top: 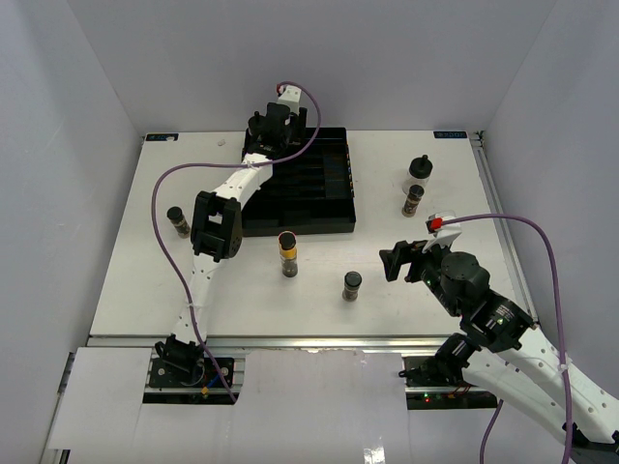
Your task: Organize the condiment bottles
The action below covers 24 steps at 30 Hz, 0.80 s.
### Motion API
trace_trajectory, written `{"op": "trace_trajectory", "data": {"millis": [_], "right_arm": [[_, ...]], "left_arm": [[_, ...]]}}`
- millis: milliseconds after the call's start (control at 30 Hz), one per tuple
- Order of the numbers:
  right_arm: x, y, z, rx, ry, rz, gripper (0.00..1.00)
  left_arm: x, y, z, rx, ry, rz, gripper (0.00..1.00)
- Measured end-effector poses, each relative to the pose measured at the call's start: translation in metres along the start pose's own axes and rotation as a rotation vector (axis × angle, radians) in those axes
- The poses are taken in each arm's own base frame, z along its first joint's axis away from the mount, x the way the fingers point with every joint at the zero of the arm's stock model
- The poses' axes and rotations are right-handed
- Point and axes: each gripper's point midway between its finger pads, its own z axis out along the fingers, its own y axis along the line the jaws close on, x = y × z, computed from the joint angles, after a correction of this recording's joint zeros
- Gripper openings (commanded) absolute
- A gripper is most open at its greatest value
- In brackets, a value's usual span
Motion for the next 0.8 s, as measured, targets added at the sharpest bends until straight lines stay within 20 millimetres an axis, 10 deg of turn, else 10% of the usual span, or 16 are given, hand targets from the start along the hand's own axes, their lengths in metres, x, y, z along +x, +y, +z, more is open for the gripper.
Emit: {"op": "trace_trajectory", "data": {"millis": [800], "right_arm": [[-0.0004, -0.0001, -0.0002, 0.0, -0.002, 0.001, 0.91]], "left_arm": [[-0.0052, -0.0071, 0.0003, 0.015, -0.023, -0.001, 0.57]]}}
